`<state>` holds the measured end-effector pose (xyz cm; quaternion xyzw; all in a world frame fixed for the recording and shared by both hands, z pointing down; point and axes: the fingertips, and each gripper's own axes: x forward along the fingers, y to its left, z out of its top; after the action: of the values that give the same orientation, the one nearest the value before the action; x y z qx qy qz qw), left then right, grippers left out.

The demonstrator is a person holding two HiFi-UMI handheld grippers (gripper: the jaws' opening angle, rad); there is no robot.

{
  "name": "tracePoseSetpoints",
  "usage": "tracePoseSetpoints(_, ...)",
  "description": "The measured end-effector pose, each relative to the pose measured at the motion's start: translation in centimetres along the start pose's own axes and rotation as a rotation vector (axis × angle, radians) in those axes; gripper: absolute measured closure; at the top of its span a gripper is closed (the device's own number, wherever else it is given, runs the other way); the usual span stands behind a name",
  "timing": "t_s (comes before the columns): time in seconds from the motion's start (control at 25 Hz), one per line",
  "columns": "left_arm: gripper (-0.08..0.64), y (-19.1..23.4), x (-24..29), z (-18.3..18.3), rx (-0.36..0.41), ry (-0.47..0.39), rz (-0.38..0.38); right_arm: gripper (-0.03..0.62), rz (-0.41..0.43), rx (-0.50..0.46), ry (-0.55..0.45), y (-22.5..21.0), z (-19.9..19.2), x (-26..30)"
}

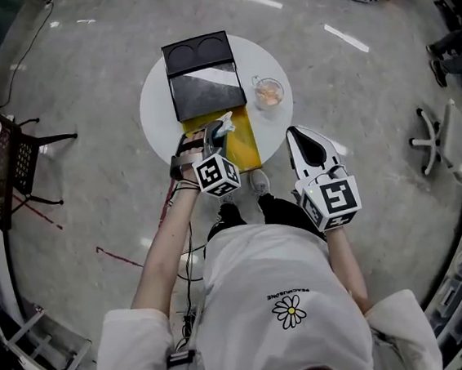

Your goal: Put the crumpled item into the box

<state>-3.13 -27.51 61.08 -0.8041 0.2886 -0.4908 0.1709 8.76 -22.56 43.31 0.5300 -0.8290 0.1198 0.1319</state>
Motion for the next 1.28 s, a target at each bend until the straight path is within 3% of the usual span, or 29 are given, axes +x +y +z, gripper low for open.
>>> tracePoseSetpoints(0.2, 0.519, -2.1, 2.8, -2.2, 0.106, 0.107, -0.075, 0.589, -0.036, 0.012, 0.017, -0.8, -1.0, -0.9)
tracePoseSetpoints(0.32, 0.507, -2.8, 3.7, -3.2, 0.124, 0.153, -0.099, 0.589, -0.053, 0.023, 0.022, -0.9, -1.5, -1.2)
tracePoseSetpoints(0.48, 0.439, -4.3, 4.3, -3.6, 0.142, 0.193, -0.165, 0.589, -0.071, 0.030, 0.030, -1.2, -1.9, -1.9)
tracePoseSetpoints(0.68, 0.350, -5.5, 4.3, -3.5, 0.028, 0.204, -0.274, 0.589, -0.089, 0.051, 0.032, -1.6, -2.3, -2.6)
tracePoseSetpoints(0.8, 0.255, -5.3, 4.1, -3.4, -0.074, 0.207, -0.356, 0.589, -0.090, 0.070, 0.026, -1.5, -2.3, -2.8)
tracePoseSetpoints(0.88, 0.238, -5.0, 3.8, -3.3, -0.115, 0.206, -0.394, 0.589, -0.084, 0.070, 0.023, -1.1, -2.2, -2.7)
tracePoseSetpoints(1.28, 0.201, -5.2, 2.5, -1.7, -0.169, 0.161, -0.405, 0.589, -0.043, 0.052, 0.012, 0.0, -2.0, -2.3)
